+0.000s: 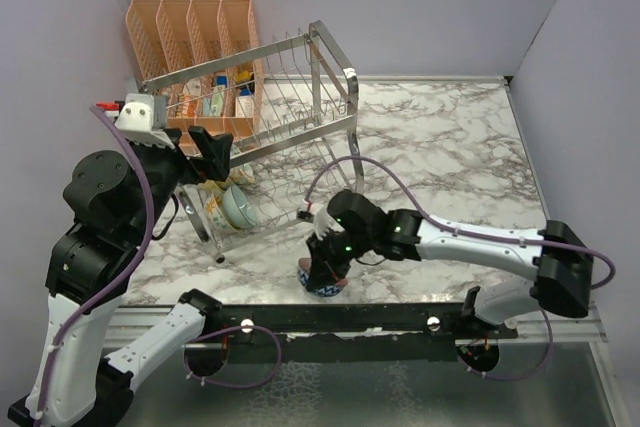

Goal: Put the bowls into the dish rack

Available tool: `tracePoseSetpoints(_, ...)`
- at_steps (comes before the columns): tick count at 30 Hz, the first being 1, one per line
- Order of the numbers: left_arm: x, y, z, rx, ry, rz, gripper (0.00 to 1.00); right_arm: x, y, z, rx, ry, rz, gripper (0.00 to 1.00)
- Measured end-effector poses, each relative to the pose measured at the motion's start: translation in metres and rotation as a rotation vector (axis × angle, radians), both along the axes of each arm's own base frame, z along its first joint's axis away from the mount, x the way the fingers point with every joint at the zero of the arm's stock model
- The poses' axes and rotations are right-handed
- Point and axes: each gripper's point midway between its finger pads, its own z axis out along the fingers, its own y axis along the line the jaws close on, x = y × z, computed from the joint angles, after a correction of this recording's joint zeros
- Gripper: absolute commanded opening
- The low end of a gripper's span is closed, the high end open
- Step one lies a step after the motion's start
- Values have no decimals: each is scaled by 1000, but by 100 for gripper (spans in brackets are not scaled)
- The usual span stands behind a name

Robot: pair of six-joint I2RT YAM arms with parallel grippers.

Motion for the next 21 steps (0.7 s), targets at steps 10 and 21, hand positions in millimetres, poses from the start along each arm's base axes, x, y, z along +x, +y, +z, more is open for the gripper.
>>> tracePoseSetpoints(10, -9, 5, 12, -13, -28, 0, 99, 8, 78, 28, 174, 92, 192, 1)
tracePoseSetpoints(21, -18, 10, 13, 3, -30, 0, 99, 51, 92, 29, 285, 262, 210, 1)
